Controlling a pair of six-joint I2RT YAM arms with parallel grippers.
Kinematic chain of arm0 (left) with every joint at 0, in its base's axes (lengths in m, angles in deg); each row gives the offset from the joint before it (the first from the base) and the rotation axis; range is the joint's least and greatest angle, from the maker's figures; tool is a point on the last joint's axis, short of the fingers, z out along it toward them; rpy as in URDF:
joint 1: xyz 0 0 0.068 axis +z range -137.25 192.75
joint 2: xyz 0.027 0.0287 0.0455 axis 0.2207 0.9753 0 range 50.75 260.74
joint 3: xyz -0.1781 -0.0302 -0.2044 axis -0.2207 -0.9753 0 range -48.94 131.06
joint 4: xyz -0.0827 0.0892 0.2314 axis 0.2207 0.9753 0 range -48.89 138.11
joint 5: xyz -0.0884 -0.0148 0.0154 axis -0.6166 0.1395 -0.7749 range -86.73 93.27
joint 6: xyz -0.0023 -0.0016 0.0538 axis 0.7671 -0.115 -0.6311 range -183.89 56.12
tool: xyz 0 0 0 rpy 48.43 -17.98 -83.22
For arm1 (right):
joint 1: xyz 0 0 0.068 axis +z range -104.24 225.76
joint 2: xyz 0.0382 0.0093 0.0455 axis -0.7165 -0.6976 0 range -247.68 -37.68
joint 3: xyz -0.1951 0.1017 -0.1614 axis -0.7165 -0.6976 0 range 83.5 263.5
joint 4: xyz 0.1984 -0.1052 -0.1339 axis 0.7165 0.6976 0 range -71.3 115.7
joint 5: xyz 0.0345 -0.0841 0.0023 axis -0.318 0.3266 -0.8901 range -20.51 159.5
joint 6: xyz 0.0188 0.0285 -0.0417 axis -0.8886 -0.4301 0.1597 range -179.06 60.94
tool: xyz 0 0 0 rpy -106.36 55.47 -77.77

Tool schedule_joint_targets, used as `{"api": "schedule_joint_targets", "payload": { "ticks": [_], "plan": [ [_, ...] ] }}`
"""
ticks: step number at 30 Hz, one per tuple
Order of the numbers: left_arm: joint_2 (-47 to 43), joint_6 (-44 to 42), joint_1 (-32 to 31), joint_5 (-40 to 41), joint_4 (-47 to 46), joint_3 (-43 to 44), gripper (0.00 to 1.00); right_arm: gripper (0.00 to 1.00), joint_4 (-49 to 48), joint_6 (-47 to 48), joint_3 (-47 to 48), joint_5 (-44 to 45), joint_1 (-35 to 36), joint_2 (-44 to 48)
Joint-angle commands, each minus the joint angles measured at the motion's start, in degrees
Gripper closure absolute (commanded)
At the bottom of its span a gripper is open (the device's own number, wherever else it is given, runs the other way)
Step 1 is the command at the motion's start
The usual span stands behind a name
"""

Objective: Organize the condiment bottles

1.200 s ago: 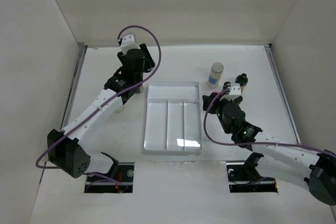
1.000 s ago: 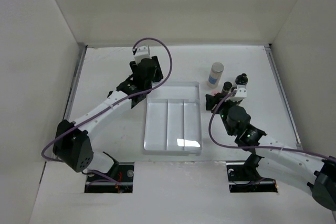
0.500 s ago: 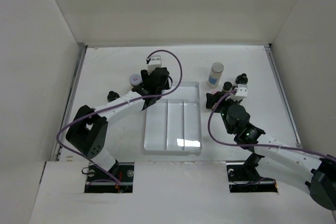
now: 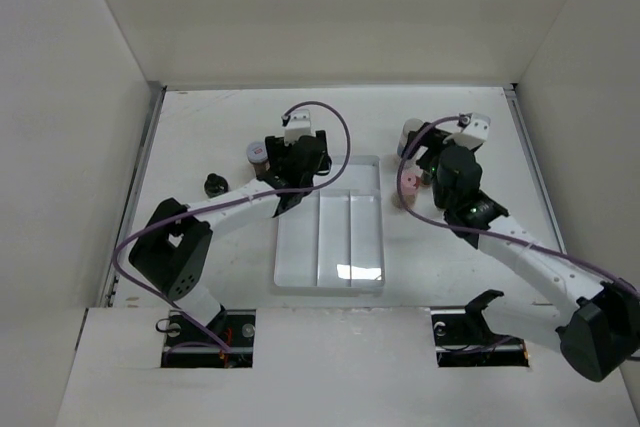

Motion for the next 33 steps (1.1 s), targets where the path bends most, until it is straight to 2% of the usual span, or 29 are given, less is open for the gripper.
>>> {"api": "schedule_joint_targets", "payload": {
  "ticks": [1,5,9,12,19,24,28,30,33],
  "plan": [
    [-4.46,-0.28,-0.20,0.91,-5.09,-1.61,0.13,0.10,4.08,1.73,7.24,-2.39,-4.53,-4.21],
    [-9.46,0.25,0.15,-0.67,-6.76,-4.07,0.08,0.06,9.53,4.36,16.29,-5.99,-8.15,-13.60],
    [-19.82,1.21,0.06,-2.52,-10.53,-11.00,0.08,0.03,14.55,6.31,23.16,-6.79,-9.64,-21.87],
    [-28.70,2.18,-0.46,-6.11,-12.47,-17.15,0.08,0.02,15.43,6.57,26.06,-7.05,-9.91,-26.71],
    [-42.86,5.52,-4.32,-14.47,-16.60,-32.53,0.08,0.04,16.75,6.30,30.20,-6.18,-10.17,-33.31],
    [-52.17,7.27,-6.44,-14.04,-21.52,-42.21,0.08,0.18,17.01,7.71,33.27,-5.21,-10.09,-37.79],
    [-54.83,6.93,-6.18,-13.24,-26.18,-45.64,0.08,0.46,16.58,7.36,34.16,-4.95,-10.26,-38.59],
    [-54.83,6.66,-5.83,-13.59,-27.59,-46.70,0.08,0.52,15.27,7.18,33.20,-3.90,-10.09,-36.23],
    [-54.39,6.23,-5.48,-13.77,-30.75,-48.63,0.08,0.54,11.49,8.23,30.91,-2.92,-8.25,-30.26]
  ]
}}
